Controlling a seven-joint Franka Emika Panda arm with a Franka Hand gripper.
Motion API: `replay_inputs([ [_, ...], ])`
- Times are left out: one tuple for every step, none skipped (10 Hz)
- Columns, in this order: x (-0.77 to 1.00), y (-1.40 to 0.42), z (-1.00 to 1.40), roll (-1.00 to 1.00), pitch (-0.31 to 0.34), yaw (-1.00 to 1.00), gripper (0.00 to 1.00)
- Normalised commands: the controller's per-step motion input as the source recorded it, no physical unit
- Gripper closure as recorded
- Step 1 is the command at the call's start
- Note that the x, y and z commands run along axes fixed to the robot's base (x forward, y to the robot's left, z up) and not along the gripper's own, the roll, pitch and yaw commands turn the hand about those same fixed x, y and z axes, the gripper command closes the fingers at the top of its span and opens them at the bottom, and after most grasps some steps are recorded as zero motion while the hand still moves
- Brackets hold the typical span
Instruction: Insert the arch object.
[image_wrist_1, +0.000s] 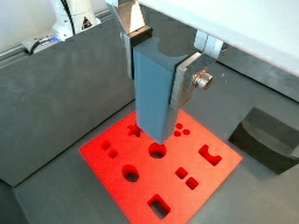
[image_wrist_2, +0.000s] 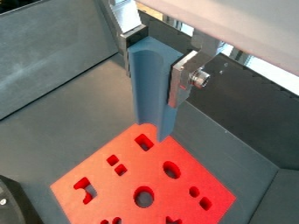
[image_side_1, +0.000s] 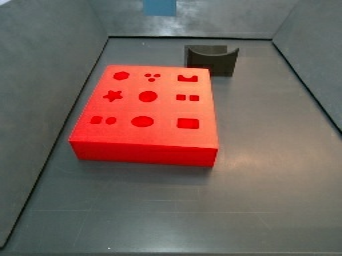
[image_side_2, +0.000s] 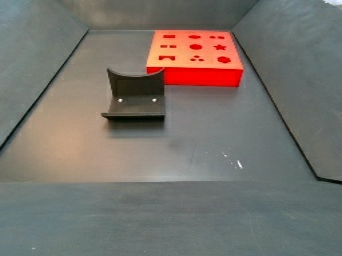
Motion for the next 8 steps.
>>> replay_inputs([
  [0.0,0.24,-0.37,0.06,-0.024,0.0,1.0],
  [0.0,0.45,-0.73,0.15,-0.083,-0.13,1.0],
  [0.07,0.54,-0.83,0.19,-0.084,-0.22,1.0],
  [0.18,0.5,-0.81,0.22,-0.041,-0.24,1.0],
  [0.3,0.47,-0.81,0.23,-0.026,-0.22,1.0],
  [0.44,0.42,-0.83,0.2,-0.027,-0.13,1.0],
  [0.54,0.43,-0.78,0.15,0.0,-0.07,1.0],
  [0.51,0.45,-0.68,0.05,0.0,0.0,1.0],
])
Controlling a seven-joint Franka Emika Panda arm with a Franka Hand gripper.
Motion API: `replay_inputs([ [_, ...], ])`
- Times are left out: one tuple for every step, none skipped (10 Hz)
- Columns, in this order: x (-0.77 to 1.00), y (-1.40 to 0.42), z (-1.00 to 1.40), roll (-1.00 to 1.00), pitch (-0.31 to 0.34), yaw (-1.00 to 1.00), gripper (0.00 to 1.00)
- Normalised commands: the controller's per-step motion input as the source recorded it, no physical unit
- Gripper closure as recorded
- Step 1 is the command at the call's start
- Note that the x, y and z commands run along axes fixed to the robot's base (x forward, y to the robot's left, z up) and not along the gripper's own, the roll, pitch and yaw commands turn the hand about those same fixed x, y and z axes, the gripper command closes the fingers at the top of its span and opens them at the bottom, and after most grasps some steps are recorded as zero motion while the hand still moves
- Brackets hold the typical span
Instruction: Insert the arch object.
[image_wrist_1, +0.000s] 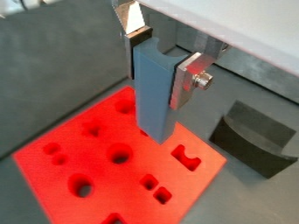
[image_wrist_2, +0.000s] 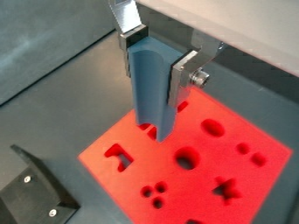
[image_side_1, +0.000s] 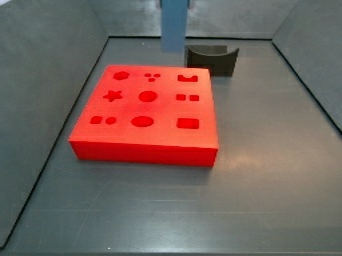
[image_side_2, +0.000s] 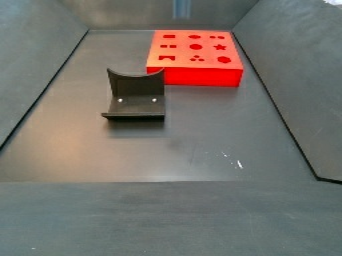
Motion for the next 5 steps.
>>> replay_inputs([
  [0.45,0.44,-0.51,-0.03,0.007,0.0,1.0],
  [0.32,0.37,-0.38,-0.17,0.0,-0.04,1.0],
  [0.22,0.32,-0.35,-0.17,0.0,-0.03,1.0],
  [0.28,0.23,-0.44,-0.1,-0.041,-0.05,1.0],
  [0.34,0.17,-0.4,-0.06,-0.036,-0.07,1.0],
])
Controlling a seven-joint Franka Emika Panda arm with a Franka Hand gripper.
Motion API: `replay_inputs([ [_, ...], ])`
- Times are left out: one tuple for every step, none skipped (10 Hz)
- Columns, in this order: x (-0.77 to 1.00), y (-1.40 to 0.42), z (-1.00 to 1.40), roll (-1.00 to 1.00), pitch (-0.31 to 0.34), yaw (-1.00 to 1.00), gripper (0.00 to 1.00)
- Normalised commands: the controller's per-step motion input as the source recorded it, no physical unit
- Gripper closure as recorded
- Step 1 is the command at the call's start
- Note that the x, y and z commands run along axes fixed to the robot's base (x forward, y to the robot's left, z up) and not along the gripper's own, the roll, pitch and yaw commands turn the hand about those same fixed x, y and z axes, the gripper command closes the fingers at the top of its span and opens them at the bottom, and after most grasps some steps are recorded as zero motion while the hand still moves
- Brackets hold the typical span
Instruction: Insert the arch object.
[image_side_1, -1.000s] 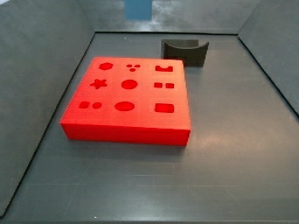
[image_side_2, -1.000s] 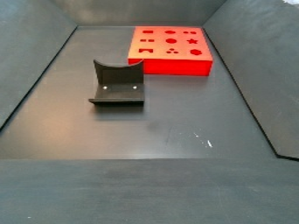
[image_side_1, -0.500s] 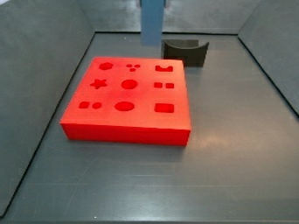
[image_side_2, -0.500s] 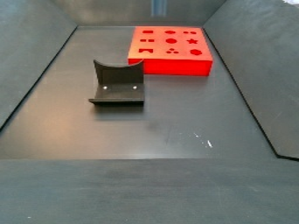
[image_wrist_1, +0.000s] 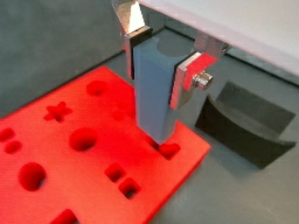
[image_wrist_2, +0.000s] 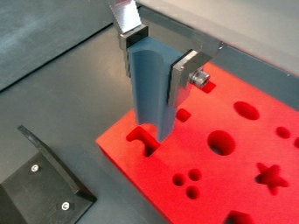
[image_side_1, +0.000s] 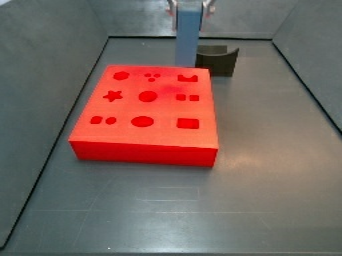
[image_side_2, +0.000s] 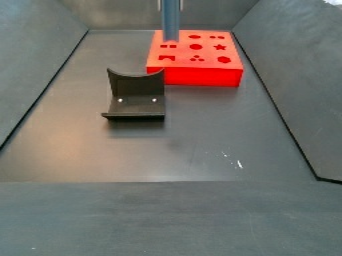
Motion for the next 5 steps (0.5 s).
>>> replay_inputs([
  [0.33,0.08,-0.34,-0.06,-0.046,-0.07,1.0],
  [0.27,0.07,-0.35,-0.03,-0.051,-0.05,1.0],
  [0.13,0.03,-0.23,0.0,-0.031,0.0,1.0],
  [0.0,0.01,-0.15,0.01,-0.009,0.0,1.0],
  [-0.02,0.05,-0.13,0.06,0.0,-0.02,1.0],
])
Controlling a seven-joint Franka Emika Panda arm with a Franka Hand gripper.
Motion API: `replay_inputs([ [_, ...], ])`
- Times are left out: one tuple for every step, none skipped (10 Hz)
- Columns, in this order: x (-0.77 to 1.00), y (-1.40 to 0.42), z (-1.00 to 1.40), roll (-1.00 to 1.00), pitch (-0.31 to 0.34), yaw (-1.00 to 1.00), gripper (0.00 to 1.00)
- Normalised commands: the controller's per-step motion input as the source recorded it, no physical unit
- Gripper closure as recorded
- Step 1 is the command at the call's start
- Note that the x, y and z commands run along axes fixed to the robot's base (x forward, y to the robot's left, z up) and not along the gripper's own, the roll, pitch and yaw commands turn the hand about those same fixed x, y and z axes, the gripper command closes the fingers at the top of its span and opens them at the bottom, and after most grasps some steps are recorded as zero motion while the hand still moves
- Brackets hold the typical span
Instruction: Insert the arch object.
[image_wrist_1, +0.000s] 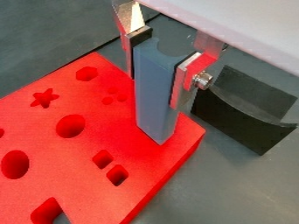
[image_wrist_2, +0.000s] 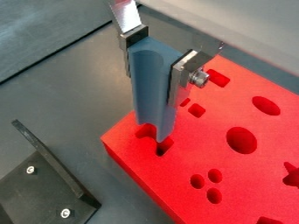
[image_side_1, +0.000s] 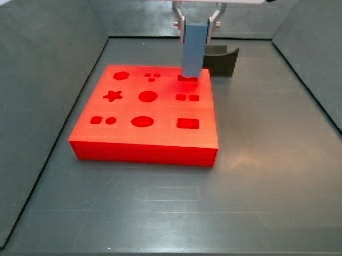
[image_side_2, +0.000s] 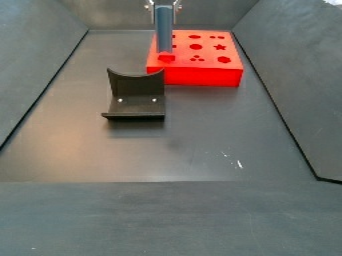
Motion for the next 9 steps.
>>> replay_inputs([
  [-0.09,0.03,-0.09,0.08,0.0,0.0,1.0],
  [0.04,0.0,-0.11,0.01,0.0,0.0,1.0],
  [0.2,0.0,-0.18,0.02,0.0,0.0,1.0],
  [0.25,0.0,-0.17,0.01,0.0,0.0,1.0],
  [0.26,0.0,-0.17,0.02,0.0,0.0,1.0],
  [0.22,0.04,-0.21,0.06,0.0,0.0,1.0],
  [0.0,0.16,-0.17,0.08,0.0,-0.05,1.0],
  [-0.37,0.13,0.0,0.05,0.0,-0.17,1.0],
  [-0.37,0.05,0.0,0.03,-0.01,-0.17,1.0],
])
